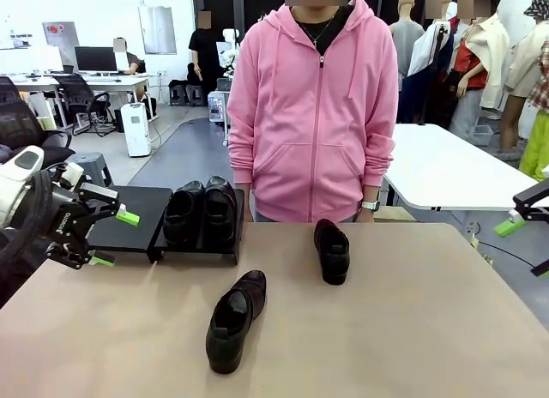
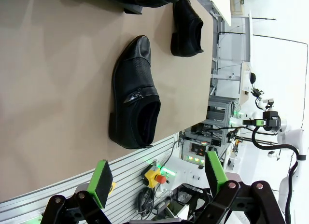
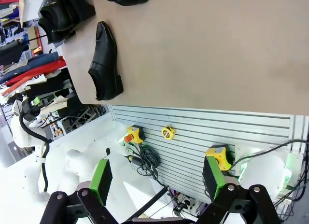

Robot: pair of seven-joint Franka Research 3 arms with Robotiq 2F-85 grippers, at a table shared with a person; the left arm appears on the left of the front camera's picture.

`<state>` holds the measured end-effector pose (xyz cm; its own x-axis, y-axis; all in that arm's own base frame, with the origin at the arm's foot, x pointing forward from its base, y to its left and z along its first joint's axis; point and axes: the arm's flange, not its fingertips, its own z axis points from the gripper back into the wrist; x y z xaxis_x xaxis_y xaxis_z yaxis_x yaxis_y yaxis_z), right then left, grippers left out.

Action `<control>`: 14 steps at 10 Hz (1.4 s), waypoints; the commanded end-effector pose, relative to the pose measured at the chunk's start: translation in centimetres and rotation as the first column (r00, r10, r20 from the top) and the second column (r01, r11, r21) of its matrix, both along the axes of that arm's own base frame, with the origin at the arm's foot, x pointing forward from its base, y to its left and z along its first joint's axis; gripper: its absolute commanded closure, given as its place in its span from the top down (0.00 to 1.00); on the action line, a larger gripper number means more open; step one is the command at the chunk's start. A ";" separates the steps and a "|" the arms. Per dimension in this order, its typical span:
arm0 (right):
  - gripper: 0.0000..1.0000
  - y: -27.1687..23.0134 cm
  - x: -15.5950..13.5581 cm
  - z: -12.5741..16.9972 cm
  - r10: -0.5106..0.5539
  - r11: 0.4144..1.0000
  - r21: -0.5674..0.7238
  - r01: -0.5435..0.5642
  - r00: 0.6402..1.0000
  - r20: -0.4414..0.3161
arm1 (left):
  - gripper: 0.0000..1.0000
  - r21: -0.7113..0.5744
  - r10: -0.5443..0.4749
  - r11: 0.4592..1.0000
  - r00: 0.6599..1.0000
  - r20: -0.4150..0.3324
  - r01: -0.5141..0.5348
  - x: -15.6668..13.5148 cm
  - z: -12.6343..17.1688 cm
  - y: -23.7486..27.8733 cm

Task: Organize the shoes by placing them on the stand.
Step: Place the Shoe from the middle of the table onto the Shoes Stand.

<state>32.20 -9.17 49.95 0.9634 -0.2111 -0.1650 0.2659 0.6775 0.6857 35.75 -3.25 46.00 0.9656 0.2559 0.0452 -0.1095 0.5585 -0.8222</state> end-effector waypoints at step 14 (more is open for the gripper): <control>1.00 0.0 -0.1 0.3 -0.004 1.000 -0.009 0.004 1.000 -0.015 | 1.00 0.630 -0.427 0.707 0.904 0.018 0.321 -9.7 -2.9 -30.2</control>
<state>32.18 -9.17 49.93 0.9629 -0.2121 -0.1668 0.2679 0.6791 0.6834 25.29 -33.68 42.51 0.9581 -0.2318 0.1680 0.2749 0.9089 -0.3137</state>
